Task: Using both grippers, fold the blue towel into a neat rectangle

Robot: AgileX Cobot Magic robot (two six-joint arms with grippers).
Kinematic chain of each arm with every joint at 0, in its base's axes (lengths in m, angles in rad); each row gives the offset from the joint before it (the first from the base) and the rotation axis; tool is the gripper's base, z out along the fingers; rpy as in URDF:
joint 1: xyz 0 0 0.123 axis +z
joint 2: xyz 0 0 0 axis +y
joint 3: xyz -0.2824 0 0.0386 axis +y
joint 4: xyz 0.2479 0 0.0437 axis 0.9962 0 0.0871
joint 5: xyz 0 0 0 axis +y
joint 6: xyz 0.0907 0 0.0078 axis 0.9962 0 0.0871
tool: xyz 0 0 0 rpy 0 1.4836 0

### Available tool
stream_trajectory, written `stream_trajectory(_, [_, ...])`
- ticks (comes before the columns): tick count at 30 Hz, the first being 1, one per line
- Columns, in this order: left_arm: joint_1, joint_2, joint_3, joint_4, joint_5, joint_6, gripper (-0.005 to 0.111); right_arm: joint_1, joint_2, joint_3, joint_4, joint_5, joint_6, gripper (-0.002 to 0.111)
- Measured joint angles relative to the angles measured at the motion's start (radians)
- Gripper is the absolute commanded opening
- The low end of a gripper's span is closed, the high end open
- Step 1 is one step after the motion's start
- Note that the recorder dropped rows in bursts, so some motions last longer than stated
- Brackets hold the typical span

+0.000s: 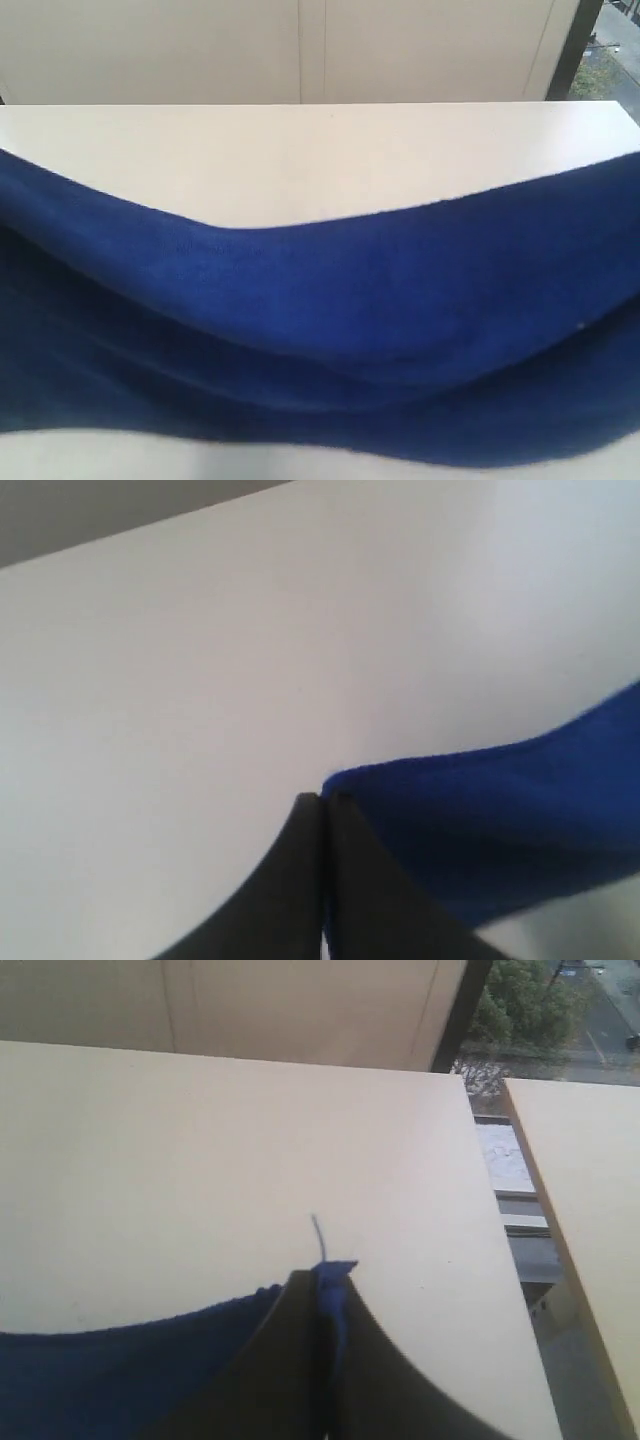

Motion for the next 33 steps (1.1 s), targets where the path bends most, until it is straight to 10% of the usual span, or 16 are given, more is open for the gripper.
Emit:
stream_trajectory(7, [0.0, 0.189, 0.049, 0.036, -0.039, -0.05, 0.0, 0.0, 0.161, 0.129, -0.062, -0.136, 0.012, 0.0])
stream_trajectory(23, [0.0, 0.813, 0.241, -0.031, -0.785, -0.033, 0.0, 0.0, 0.931, 0.299, -0.073, -1.001, 0.028, 0.0])
stream_trajectory(33, [-0.028, 1.0, 0.241, -0.086, -1.014, -0.007, 0.0, 0.0, 1.168, 0.219, -0.08, -1.17, 0.028, 0.0])
